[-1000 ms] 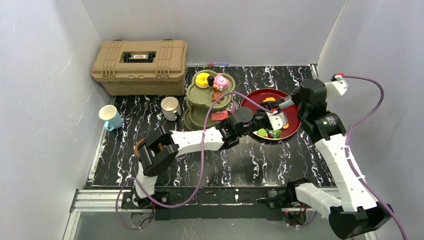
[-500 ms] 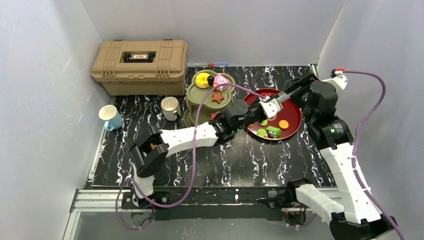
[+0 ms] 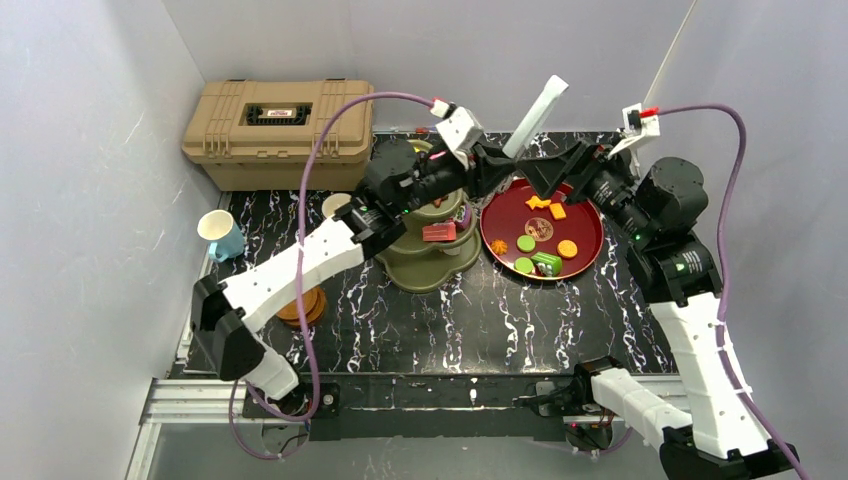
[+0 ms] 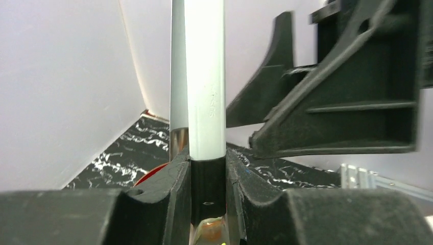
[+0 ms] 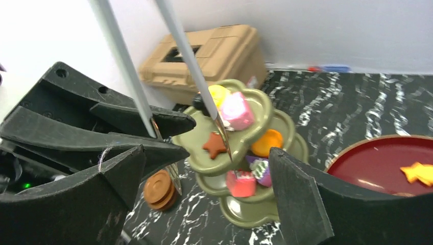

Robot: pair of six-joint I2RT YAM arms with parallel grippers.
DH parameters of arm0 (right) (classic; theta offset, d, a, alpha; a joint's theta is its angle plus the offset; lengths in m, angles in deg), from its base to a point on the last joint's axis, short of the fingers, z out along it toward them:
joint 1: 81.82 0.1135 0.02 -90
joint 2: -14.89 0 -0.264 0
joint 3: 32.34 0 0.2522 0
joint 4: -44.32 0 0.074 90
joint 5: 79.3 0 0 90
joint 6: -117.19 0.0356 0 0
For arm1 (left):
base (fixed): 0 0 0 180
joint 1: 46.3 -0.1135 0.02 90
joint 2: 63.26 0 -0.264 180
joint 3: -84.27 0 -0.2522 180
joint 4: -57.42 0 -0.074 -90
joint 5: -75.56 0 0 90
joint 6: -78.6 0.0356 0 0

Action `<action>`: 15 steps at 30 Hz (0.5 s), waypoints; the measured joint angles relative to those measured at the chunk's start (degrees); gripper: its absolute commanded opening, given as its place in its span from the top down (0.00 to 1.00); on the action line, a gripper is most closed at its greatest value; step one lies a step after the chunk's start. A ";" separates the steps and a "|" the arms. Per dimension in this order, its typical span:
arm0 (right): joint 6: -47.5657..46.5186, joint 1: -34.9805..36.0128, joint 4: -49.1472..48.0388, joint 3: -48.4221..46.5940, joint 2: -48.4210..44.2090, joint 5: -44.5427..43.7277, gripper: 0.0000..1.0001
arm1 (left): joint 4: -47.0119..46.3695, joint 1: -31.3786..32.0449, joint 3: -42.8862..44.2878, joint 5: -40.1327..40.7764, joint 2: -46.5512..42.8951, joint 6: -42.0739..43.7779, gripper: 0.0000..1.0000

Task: Serve the afternoon tea
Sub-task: Adjust the clamp.

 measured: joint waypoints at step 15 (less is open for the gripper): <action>3.06 0.04 -8.50 -3.91 3.96 17.53 0.08 | 1.57 -0.52 -1.03 -7.78 -4.11 -1.05 1.00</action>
